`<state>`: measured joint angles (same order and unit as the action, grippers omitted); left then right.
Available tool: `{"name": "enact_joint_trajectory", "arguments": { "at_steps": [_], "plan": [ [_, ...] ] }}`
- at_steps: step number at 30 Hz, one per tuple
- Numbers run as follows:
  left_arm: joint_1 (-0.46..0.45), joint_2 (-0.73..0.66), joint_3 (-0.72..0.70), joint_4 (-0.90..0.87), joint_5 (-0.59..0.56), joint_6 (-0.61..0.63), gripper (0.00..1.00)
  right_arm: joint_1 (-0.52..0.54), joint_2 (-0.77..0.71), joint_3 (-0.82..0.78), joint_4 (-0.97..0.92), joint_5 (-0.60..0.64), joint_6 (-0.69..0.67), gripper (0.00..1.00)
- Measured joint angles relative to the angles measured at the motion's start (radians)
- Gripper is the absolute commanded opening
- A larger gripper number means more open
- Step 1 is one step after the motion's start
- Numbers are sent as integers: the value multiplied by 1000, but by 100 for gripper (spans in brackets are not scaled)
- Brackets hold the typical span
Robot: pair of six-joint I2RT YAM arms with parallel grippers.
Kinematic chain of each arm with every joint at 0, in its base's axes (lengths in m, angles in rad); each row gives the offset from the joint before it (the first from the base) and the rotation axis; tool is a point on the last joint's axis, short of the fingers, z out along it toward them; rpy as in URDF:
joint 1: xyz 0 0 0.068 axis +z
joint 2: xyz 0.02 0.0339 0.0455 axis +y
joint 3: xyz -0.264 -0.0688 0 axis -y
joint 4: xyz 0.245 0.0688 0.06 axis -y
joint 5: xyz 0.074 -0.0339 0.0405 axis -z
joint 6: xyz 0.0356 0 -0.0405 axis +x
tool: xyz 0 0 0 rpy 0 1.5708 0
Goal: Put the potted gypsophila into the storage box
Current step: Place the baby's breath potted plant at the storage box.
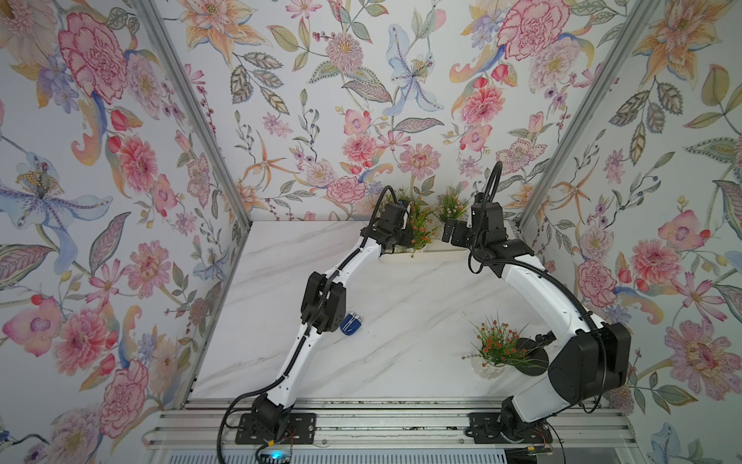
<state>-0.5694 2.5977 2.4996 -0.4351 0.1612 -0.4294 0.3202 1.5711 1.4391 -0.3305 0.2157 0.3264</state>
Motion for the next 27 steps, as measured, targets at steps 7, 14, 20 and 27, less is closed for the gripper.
{"name": "enact_joint_trajectory", "arguments": {
  "at_steps": [7,14,20,27],
  "plan": [
    [0,0,11,21,11,-3,36,13,-28,-24,-11,3,3,100],
    [0,-29,-16,21,15,0,48,33,-143,-109,-17,21,4,100],
    [-6,-196,-168,69,10,-3,58,44,-276,-182,-51,30,16,100],
    [-14,-460,-414,176,-183,-43,70,70,-393,-217,-155,22,29,100]
  ]
}}
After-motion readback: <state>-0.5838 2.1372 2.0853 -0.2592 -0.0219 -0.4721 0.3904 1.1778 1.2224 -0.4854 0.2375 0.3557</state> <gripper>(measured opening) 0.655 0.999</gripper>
